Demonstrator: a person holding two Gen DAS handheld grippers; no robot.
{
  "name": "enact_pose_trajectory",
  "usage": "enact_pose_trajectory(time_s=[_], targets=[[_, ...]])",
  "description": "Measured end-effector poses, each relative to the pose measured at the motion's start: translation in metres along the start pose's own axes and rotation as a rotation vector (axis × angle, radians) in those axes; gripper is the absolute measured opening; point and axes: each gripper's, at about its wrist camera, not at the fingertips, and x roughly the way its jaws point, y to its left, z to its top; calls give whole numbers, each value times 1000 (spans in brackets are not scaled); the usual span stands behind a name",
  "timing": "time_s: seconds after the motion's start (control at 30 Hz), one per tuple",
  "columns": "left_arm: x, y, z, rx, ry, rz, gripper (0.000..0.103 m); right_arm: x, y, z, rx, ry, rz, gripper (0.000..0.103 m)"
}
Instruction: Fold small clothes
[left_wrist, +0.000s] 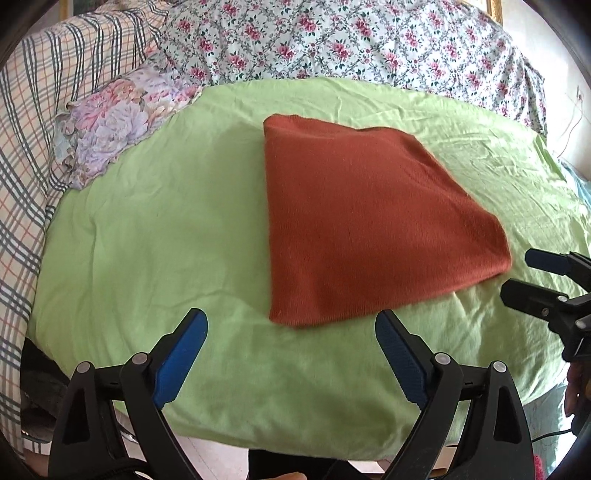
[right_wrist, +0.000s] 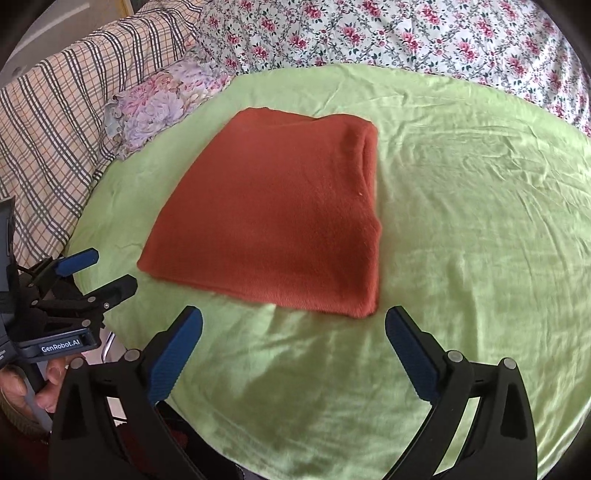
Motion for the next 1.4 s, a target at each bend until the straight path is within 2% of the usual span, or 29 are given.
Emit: enact_pose_trajectory(time_s=[0.23,0.47,0.63,0.97,1.4], targets=[[6,4,18,-16,-37,18,94,10,-3,13,-14,-7,7,99],[18,2,31,-29,-5,11,94,20,-15,30,4,5,17,99],[20,-4,36,-14,18,30,94,27,-10,38,-8,59,8,99],[22,-4,47,-28,19,30,94,33,-6,49,-3,78,35,99],[34,-10,61,-19,35,-30,94,34,-14,58,35,75,35,100]])
